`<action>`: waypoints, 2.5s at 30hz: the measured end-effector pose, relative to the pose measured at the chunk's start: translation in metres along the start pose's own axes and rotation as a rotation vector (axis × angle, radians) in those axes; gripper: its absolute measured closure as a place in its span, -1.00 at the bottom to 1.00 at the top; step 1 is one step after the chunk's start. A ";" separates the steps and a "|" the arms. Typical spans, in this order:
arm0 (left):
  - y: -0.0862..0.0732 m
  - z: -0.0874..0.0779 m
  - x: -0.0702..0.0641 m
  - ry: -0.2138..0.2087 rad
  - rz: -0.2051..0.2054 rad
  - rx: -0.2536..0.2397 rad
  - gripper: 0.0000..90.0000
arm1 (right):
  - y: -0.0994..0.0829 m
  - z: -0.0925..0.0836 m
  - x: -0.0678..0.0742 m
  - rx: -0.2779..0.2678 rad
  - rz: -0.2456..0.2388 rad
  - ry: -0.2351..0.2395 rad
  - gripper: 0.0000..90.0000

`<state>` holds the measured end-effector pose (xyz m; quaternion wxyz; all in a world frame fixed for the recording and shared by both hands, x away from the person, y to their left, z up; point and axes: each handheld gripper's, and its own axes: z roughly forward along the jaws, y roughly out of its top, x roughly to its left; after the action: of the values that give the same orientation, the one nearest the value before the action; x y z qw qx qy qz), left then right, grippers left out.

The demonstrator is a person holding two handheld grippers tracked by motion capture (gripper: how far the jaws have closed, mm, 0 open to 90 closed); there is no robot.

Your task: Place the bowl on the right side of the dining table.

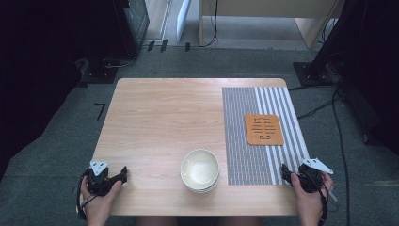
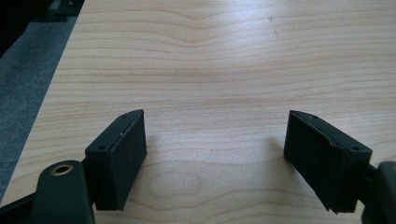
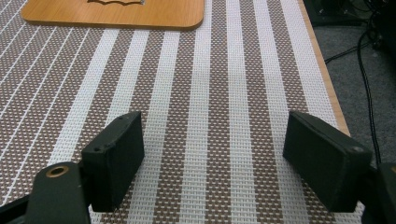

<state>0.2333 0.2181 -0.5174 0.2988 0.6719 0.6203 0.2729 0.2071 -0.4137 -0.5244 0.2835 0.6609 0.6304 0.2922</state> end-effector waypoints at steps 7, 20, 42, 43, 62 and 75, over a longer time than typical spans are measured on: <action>0.000 0.000 -0.003 -0.016 0.018 -0.009 -0.50 | 0.000 0.000 0.000 0.001 0.002 -0.004 -0.59; 0.002 0.001 -0.003 -0.022 0.016 -0.001 -0.46 | 0.000 0.001 0.000 0.004 0.006 -0.012 -0.62; 0.022 -0.017 -0.015 -0.153 0.041 -0.051 -0.84 | 0.000 0.001 0.000 0.005 0.008 -0.012 -0.62; 0.022 -0.019 -0.015 -0.160 0.043 -0.058 -0.84 | 0.000 0.001 0.000 0.005 0.007 -0.013 -0.62; 0.033 -0.036 -0.043 -0.209 0.080 -0.124 -1.00 | 0.000 0.001 0.000 0.004 0.006 -0.013 -0.62; 0.038 -0.044 -0.070 -0.301 0.143 -0.153 -0.99 | 0.000 0.001 0.000 0.005 0.009 -0.012 -0.62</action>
<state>0.2202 0.1488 -0.4592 0.4186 0.7229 0.4964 0.2363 0.2077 -0.4137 -0.5246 0.2845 0.6661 0.6265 0.2879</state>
